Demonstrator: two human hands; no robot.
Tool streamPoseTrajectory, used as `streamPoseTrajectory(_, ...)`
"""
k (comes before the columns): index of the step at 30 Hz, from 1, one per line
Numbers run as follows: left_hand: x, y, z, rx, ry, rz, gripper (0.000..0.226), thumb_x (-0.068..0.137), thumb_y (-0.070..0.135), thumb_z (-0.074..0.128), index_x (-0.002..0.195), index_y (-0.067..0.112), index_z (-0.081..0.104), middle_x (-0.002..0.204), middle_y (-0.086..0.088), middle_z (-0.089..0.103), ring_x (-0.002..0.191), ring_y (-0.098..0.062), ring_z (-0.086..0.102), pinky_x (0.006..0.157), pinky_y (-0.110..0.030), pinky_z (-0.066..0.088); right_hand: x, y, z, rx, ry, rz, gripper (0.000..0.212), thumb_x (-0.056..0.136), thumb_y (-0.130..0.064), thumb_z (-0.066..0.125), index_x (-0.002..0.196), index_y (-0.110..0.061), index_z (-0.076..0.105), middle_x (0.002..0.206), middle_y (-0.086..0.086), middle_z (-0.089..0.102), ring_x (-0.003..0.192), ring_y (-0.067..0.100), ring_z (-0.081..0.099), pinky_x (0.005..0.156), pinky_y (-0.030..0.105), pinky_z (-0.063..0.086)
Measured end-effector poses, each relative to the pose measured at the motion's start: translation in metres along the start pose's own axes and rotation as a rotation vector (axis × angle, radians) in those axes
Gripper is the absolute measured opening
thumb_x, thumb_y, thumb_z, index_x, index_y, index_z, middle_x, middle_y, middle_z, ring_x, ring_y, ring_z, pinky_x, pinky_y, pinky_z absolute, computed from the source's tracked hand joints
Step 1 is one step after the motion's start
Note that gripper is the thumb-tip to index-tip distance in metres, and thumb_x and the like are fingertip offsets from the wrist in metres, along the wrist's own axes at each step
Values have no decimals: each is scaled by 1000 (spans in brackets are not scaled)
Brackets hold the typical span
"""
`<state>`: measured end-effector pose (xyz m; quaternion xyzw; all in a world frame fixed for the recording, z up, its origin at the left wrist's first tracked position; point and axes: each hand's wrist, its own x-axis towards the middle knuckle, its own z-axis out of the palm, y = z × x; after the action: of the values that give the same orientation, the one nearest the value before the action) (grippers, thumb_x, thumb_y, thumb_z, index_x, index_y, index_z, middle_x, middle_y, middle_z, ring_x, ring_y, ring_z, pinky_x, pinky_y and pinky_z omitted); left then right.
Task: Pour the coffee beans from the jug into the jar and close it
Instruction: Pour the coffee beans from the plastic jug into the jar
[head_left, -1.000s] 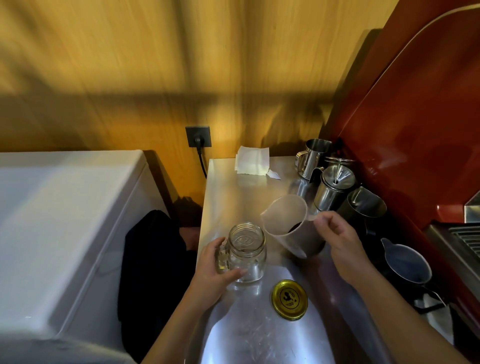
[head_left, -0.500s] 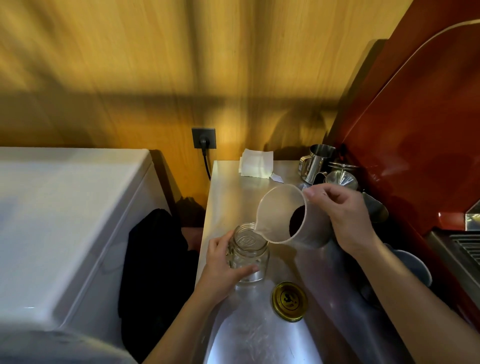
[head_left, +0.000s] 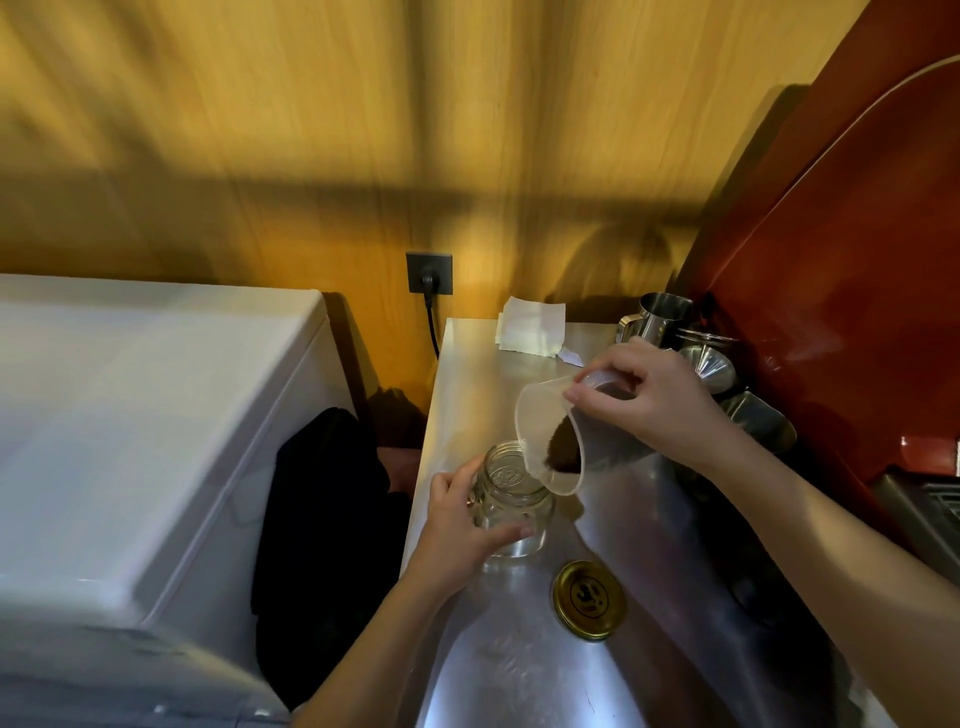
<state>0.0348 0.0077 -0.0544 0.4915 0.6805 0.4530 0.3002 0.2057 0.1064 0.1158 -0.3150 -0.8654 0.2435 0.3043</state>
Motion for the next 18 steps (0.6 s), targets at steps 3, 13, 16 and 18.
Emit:
streamPoseTrajectory(3,-1,1,1,5,7,-3,86,51,51,83,115,59,26,107,25,29,94,36,22,69,7,27,5,-5,1,-69,-36,-24,18,76,-30,69,80,-13,68,72,3,57,73,15,48,76,34,32)
streamPoseTrajectory(13,-3,5,2,-34,24,-18,92,55,39,85,132,38,34,104,23,29,96,23,30,73,6,25,16,-18,5,-207,-116,-89,25,78,-31,65,82,-6,65,71,-3,52,78,15,43,78,38,34)
streamPoseTrajectory(16,-4,6,4,-45,34,-40,92,55,38,85,132,37,35,103,20,30,99,8,39,79,-3,28,20,-21,9,-261,-161,-111,29,79,-34,64,80,-5,63,71,-3,53,77,15,41,83,41,31)
streamPoseTrajectory(18,-4,7,4,-55,34,-45,92,55,39,86,132,37,35,105,16,32,102,-1,42,88,-11,29,22,-22,11,-264,-180,-112,25,80,-34,64,78,-8,62,70,-7,49,78,14,39,87,42,28)
